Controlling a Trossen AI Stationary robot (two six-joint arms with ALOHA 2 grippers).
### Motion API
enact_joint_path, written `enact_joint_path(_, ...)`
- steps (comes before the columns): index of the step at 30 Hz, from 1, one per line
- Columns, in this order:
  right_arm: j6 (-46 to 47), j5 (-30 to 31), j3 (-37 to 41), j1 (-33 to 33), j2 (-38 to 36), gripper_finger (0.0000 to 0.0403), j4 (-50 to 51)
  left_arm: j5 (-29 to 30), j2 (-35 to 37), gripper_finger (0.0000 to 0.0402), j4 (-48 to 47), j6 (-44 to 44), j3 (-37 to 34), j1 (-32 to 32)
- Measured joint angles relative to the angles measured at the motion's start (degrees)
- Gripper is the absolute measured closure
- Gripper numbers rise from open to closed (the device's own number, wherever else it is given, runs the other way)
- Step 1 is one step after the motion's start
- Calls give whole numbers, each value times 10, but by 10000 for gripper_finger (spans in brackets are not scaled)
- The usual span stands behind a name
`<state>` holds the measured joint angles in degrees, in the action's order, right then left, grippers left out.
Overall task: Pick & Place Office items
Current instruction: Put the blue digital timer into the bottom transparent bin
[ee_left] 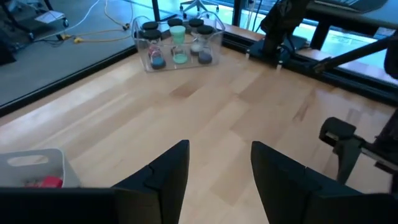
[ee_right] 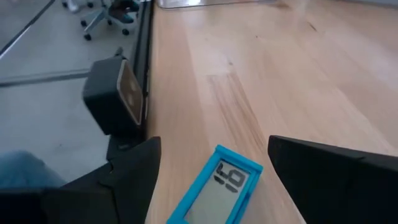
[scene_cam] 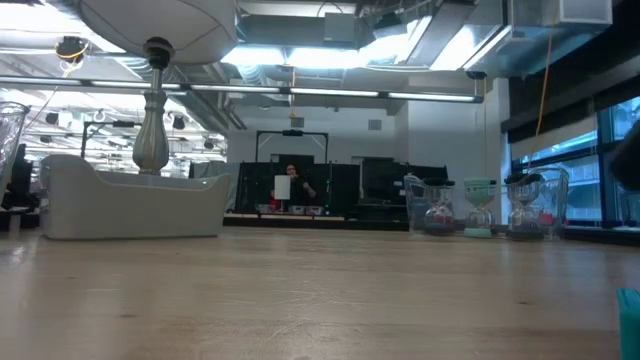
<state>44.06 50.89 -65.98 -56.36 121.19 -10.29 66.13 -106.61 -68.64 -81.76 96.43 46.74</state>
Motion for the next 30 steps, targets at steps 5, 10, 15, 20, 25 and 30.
enact_joint_path(5,42,20,0,-3,18,103,0,-2,0,233,7,0,-28,0)
enact_joint_path(10,63,14,0,-5,27,103,0,-16,0,233,21,-2,-57,0)
enact_joint_path(15,56,7,0,-5,27,103,0,-29,0,233,33,-2,-71,0)
enact_joint_path(20,37,7,0,-5,27,103,7,-25,0,233,45,-2,-71,0)
enact_joint_path(25,39,7,0,-5,27,103,19,-26,0,233,46,-2,-71,0)
enact_joint_path(30,64,5,0,-5,29,103,41,-27,0,233,46,-2,-71,0)
